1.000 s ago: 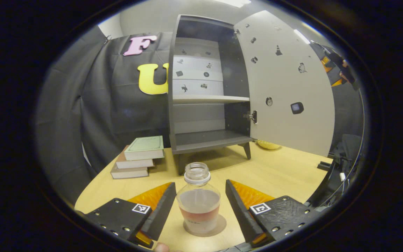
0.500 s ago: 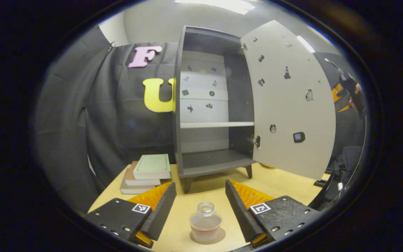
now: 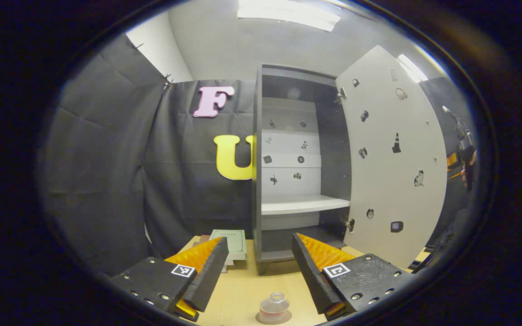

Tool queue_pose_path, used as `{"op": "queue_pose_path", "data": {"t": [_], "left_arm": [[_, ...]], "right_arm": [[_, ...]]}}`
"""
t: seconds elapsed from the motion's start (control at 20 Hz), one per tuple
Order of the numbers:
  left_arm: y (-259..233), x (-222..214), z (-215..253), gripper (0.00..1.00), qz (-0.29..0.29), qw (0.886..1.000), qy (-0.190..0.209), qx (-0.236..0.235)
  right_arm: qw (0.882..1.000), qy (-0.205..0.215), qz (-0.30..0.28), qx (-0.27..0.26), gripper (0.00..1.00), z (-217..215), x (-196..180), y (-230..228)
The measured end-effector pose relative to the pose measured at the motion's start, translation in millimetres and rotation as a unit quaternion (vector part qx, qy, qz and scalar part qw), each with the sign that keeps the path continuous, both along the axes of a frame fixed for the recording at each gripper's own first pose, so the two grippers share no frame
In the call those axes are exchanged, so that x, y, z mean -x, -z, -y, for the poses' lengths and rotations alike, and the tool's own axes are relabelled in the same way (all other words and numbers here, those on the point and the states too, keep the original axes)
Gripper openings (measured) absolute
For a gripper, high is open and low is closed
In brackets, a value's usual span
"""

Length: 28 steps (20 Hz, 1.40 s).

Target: Open the cabinet door with the right hand, grasp the bottle in the cabinet with the left hand and place it on the coaster, then close the cabinet door with the right hand.

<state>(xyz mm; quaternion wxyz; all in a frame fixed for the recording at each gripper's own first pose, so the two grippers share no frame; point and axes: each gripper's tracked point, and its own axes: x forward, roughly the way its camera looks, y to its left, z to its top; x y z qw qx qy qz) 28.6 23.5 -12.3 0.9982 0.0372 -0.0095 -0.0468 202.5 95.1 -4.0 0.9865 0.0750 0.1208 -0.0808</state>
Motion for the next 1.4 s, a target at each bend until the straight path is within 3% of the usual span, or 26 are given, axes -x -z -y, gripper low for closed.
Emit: {"op": "queue_pose_path", "data": {"t": [0.4, 0.7, 0.75, 0.8, 0.95, 1.0, 1.2, 1.25, 1.3, 1.4], "left_arm": [[-34.7, 23.1, 7.3, 0.86, 0.011, 0.998, -0.053, 0.018], [-52.8, 43.4, 32.2, 0.86, -0.001, 0.997, -0.073, 0.023], [-55.5, 49.8, 35.1, 0.86, -0.009, 0.996, -0.085, 0.03], [-62.5, 56.1, 32.5, 0.87, -0.012, 0.994, -0.101, 0.033], [-78.6, 67.9, 38.7, 0.87, -0.016, 0.992, -0.123, 0.011], [-82.9, 73.7, 40.7, 0.86, -0.013, 0.992, -0.129, -0.006], [-87.5, 82.2, 53.5, 0.89, -0.018, 0.99, -0.129, -0.054], [-87.3, 81.3, 56.8, 0.89, -0.015, 0.99, -0.127, -0.052], [-82.6, 79.1, 64.2, 0.88, -0.018, 0.992, -0.116, -0.045], [-70.9, 72.1, 72.9, 0.89, -0.031, 0.995, -0.093, -0.032]], "right_arm": [[0.997, -0.07, 0.038, 0.013, 0.98, -2.7, -6.2, -37.5], [0.986, -0.152, 0.067, 0.027, 0.92, -22.1, -6.9, -67.8], [0.984, -0.164, 0.066, 0.029, 0.98, -25.4, -6.4, -69.5], [0.982, -0.173, 0.064, 0.029, 0.92, -27.0, -6.2, -71.1], [0.977, -0.2, 0.073, 0.028, 0.92, -36.2, -6.6, -81.1], [0.976, -0.206, 0.07, 0.033, 0.98, -37.1, -7.2, -80.6], [0.973, -0.215, 0.066, 0.059, 0.97, -44.9, -3.1, -84.9], [0.973, -0.209, 0.07, 0.071, 0.91, -44.4, -1.9, -87.4], [0.973, -0.203, 0.073, 0.084, 0.96, -45.4, 0.5, -89.3], [0.974, -0.194, 0.078, 0.092, 0.91, -50.7, 1.3, -89.1]]}}
